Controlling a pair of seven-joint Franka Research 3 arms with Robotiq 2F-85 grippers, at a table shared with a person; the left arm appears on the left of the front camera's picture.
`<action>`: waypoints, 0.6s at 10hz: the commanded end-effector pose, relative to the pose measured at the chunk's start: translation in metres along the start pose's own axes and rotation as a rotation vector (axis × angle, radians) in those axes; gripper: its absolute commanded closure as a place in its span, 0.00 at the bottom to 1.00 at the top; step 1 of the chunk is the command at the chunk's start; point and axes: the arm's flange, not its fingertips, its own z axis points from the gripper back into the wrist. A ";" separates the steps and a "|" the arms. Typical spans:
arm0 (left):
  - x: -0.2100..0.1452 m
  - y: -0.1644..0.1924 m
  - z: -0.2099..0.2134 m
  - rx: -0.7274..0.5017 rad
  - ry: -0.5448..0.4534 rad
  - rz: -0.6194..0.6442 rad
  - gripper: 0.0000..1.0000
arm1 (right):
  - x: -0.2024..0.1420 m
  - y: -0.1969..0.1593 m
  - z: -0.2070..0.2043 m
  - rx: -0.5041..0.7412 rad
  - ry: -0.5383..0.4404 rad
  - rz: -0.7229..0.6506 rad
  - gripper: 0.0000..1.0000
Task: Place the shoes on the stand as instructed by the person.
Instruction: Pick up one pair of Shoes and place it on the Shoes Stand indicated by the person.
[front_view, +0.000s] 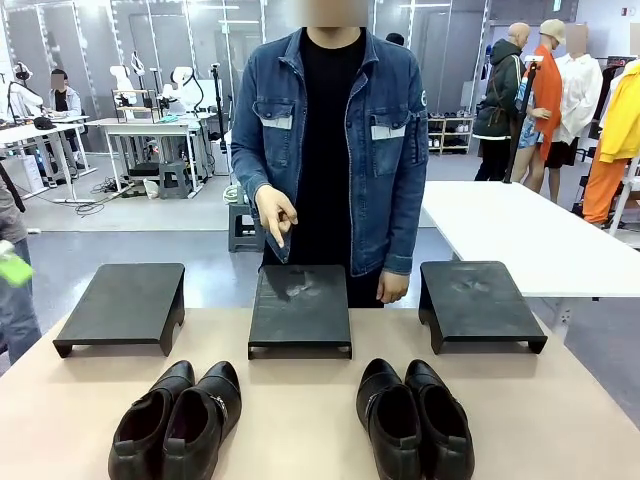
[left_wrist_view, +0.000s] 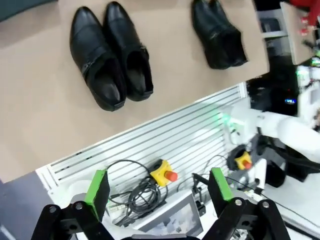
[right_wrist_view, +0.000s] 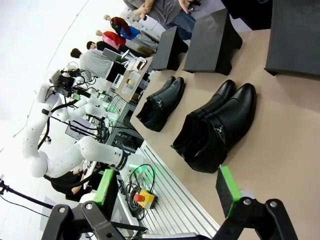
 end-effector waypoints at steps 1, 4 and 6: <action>0.017 -0.021 -0.034 0.132 0.028 0.073 0.00 | 0.000 0.000 0.002 0.006 -0.005 0.008 0.00; 0.028 -0.045 -0.100 0.237 0.039 0.124 0.00 | 0.000 0.000 0.002 0.006 -0.005 0.008 0.00; 0.034 -0.041 -0.138 0.262 0.068 0.189 0.00 | 0.000 0.000 0.002 0.006 -0.005 0.008 0.00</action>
